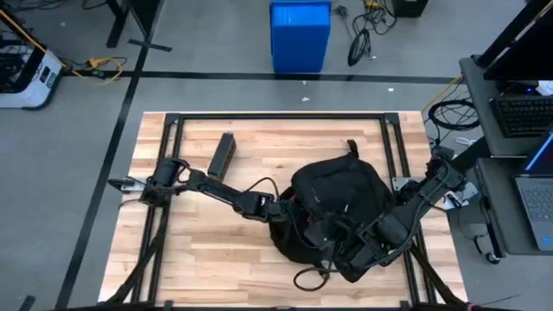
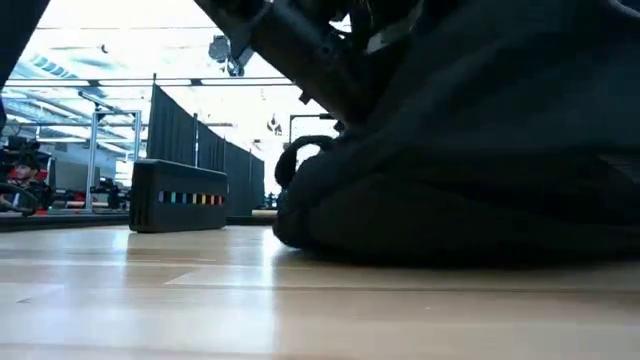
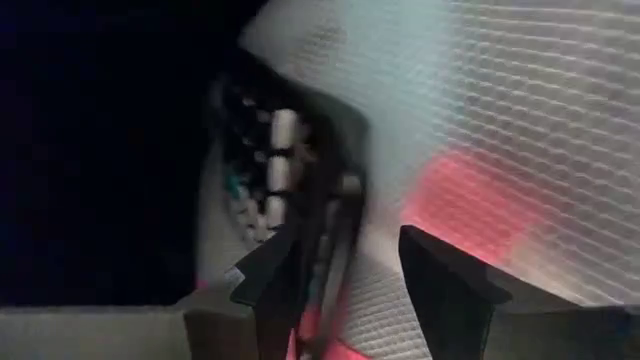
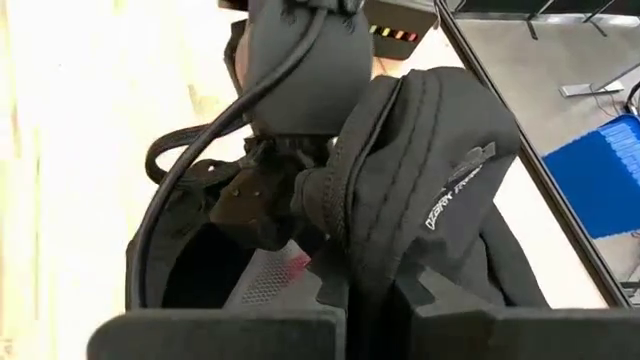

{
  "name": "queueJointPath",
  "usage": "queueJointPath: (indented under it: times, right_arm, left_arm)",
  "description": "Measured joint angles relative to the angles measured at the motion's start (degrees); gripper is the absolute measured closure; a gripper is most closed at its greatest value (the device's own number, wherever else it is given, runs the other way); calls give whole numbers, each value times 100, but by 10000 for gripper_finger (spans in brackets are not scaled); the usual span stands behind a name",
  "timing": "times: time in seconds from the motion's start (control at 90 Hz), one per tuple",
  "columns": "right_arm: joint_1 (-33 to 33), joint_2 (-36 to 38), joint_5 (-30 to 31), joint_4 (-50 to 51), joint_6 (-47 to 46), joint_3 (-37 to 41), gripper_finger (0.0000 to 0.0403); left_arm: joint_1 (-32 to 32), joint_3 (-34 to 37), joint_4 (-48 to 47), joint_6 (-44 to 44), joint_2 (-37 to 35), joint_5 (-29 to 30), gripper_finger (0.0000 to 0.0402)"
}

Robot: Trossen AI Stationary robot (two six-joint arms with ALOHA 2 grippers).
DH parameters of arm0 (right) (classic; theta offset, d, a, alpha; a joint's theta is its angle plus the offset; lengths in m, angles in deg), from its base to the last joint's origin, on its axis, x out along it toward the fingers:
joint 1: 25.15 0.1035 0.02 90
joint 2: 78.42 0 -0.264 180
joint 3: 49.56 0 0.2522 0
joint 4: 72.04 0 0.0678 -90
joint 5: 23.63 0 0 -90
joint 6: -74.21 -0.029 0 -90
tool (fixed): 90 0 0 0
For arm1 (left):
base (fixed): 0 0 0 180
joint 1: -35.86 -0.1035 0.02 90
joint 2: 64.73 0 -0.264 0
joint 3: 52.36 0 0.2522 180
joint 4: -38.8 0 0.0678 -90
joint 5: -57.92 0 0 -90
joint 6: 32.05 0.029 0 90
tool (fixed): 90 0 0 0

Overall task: Unpack backpack
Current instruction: Remove the black calculator from the black backpack

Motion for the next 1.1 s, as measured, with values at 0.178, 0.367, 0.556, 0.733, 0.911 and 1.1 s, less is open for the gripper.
queueJointPath:
  times: [0.178,0.367,0.556,0.733,0.911,1.1]
  right_arm:
    - [-3,0,10,-36,107,0,403]
    - [-6,0,14,-54,125,0,403]
    - [-2,0,3,-58,136,0,403]
    - [-2,0,-8,-61,166,0,403]
    - [2,0,-12,-65,164,0,403]
    - [4,0,-19,-80,162,0,403]
  left_arm:
    - [-151,2,568,-36,116,-162,242]
    - [-311,-3,564,-59,248,-212,270]
    - [-356,-3,576,-58,319,-221,331]
    - [-351,-3,603,-54,330,-220,378]
    - [-302,-3,579,-40,330,-108,377]
    - [-67,-1,451,109,281,472,372]
